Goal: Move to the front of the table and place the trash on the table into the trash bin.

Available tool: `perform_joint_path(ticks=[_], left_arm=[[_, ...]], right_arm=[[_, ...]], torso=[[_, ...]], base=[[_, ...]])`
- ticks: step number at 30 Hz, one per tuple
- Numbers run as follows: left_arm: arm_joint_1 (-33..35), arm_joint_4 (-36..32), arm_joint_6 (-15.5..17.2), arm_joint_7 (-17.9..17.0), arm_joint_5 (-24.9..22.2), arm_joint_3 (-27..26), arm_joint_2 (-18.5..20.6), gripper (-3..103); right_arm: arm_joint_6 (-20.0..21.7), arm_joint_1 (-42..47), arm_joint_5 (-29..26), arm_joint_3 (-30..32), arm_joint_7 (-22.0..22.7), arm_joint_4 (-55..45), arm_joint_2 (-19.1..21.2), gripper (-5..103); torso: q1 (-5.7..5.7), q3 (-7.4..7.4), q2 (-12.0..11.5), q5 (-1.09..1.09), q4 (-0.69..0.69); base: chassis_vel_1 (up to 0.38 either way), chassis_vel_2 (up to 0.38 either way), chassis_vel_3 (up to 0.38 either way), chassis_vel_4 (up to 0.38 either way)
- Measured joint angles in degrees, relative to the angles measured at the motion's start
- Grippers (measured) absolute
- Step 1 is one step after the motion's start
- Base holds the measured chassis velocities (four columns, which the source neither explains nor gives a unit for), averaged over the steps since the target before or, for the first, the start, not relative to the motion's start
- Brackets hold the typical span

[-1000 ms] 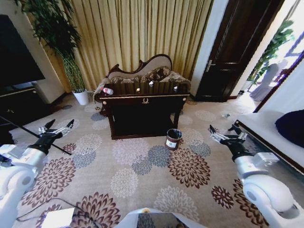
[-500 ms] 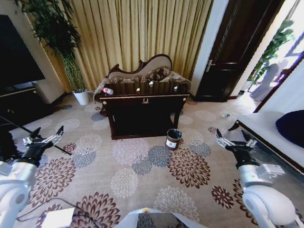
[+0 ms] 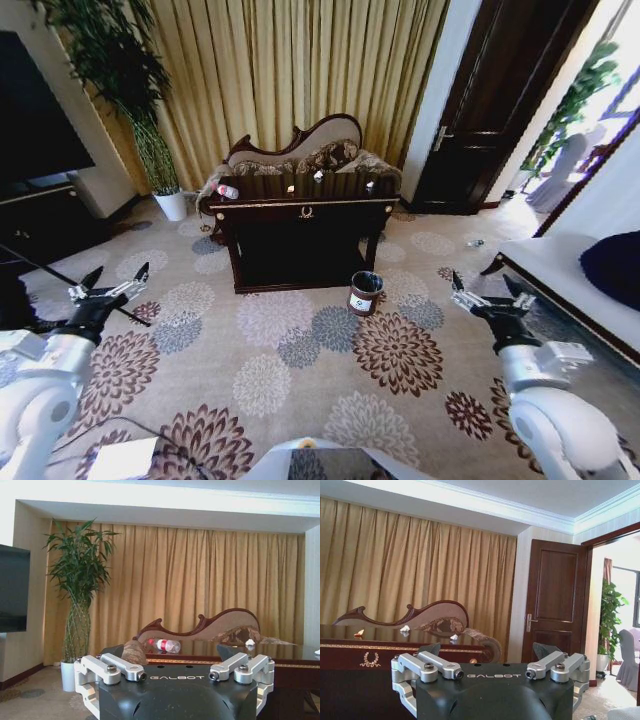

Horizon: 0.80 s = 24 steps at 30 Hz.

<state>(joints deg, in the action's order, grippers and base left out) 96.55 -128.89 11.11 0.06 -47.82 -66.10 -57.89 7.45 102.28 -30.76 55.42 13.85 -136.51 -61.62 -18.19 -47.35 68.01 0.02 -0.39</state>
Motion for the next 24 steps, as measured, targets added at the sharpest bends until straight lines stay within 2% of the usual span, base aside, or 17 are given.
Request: perform_joint_path(ticks=[6,15,24], left_arm=[[-0.31,0.00,0.19,-0.05,-0.05,0.35,0.59,100],[-0.46,0.35,0.53,-0.05,0.41,1.42,0.60,100],[-1.36,0.34,3.65,-0.38,1.23,3.04,1.77,100]], right_arm=[[-1.38,-0.56,-0.16,0.14,-1.65,1.11,1.04,100],[-0.96,-1.43,-0.93,-0.52,-2.35,1.81,1.18,100],[-1.49,-0.92,-0.48,-0.51,-2.78,2.26,0.68,100]], torso=[[-0.01,0.00,0.00,0.00,0.00],[-0.01,0.00,0.00,0.00,0.00],[0.00,0.00,0.01,0.00,0.00]], base=[[0.000,0.000,0.000,0.000],[0.000,0.000,0.000,0.000],[-0.003,0.006,0.003,-0.005]])
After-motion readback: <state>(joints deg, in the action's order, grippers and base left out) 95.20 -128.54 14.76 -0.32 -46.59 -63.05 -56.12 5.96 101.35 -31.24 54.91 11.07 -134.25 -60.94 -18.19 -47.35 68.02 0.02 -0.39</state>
